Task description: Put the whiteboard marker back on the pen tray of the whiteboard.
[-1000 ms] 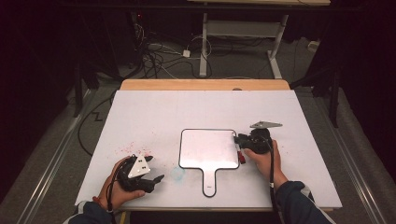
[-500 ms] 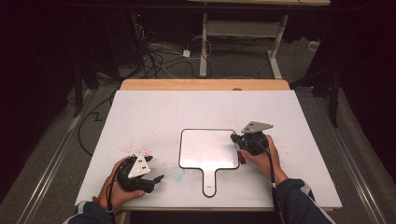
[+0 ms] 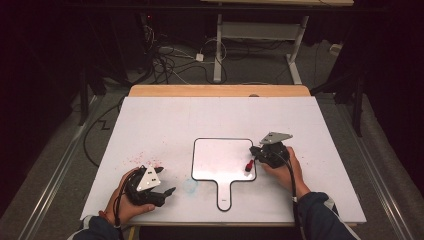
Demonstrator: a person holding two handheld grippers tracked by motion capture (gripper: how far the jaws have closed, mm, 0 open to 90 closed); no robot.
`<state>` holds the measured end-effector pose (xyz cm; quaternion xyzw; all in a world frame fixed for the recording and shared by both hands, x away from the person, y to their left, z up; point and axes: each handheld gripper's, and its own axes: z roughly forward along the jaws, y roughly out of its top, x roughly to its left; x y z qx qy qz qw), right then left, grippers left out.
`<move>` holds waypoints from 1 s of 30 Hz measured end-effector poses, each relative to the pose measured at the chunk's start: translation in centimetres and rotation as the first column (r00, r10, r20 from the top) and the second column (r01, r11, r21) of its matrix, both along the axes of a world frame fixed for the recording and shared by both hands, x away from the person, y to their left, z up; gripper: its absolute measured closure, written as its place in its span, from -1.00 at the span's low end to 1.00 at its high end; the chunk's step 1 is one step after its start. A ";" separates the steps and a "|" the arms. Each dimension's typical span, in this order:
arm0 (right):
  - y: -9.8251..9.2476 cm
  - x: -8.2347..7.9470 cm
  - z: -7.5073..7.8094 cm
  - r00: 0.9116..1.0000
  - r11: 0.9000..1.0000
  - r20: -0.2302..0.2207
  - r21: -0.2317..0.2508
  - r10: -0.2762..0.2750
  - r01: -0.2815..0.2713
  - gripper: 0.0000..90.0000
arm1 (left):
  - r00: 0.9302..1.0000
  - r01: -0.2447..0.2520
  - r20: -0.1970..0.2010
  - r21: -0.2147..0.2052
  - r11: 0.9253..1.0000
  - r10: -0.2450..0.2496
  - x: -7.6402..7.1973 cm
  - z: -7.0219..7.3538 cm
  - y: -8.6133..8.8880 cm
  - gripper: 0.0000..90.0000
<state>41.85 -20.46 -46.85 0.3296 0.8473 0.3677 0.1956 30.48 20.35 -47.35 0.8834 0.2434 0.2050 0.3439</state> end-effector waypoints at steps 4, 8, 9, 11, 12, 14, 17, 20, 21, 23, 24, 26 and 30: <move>0.0 -0.2 0.1 1.000 1.000 0.004 0.010 0.016 -0.016 0.90 | 1.000 -0.002 0.000 0.000 1.000 0.002 0.0 0.0 0.0 -0.51; 0.0 -0.9 0.3 0.999 0.998 -0.002 0.038 0.052 -0.052 0.84 | 1.000 -0.002 0.000 -0.002 1.000 0.002 0.0 0.0 0.1 -0.51; 0.1 -1.1 0.4 0.997 0.997 -0.009 0.040 0.073 -0.073 0.83 | 1.000 -0.003 -0.001 -0.002 1.000 0.003 0.0 0.0 0.1 -0.52; 0.5 -1.4 0.3 0.995 0.995 -0.013 0.016 0.099 -0.099 0.83 | 1.000 -0.003 -0.001 0.000 1.000 0.003 0.0 0.0 0.1 -0.51; 0.7 -1.5 0.2 0.993 0.994 -0.021 0.010 0.113 -0.113 0.83 | 1.000 -0.001 0.001 -0.002 1.000 0.001 0.0 0.1 0.0 -0.51; 0.7 -1.7 0.1 0.992 0.993 -0.029 -0.001 0.122 -0.122 0.83 | 1.000 0.000 0.001 -0.001 1.000 0.000 0.0 0.1 0.0 -0.51; 0.5 -1.7 -0.1 0.990 0.991 -0.049 -0.017 0.131 -0.132 0.83 | 1.000 -0.002 -0.002 0.000 1.000 0.002 0.0 0.0 0.1 -0.51; 0.0 -1.8 -0.1 0.990 0.991 -0.054 -0.010 0.133 -0.133 0.81 | 1.000 0.000 -0.002 -0.002 1.000 0.000 0.0 0.0 0.1 -0.52; -0.1 -1.8 -0.1 0.990 0.992 -0.056 -0.013 0.128 -0.129 0.81 | 1.000 0.000 -0.002 0.000 1.000 0.000 0.0 0.0 0.0 -0.51; -0.2 -1.8 -0.1 0.991 0.993 -0.055 -0.004 0.122 -0.122 0.79 | 1.000 0.002 -0.004 0.002 1.000 -0.002 0.1 0.0 0.0 -0.51; -0.2 -1.8 0.0 0.991 0.992 -0.051 -0.005 0.122 -0.123 0.79 | 1.000 0.003 -0.003 0.002 1.000 -0.003 0.1 0.0 0.0 -0.51; -0.2 -1.7 0.0 0.992 0.993 -0.040 -0.013 0.120 -0.121 0.80 | 1.000 0.004 -0.004 0.002 1.000 -0.004 0.1 0.0 -0.1 -0.51; -0.3 -1.5 0.0 0.995 0.995 -0.026 0.001 0.098 -0.098 0.83 | 1.000 0.005 -0.004 0.001 1.000 -0.005 0.1 0.0 -0.1 -0.51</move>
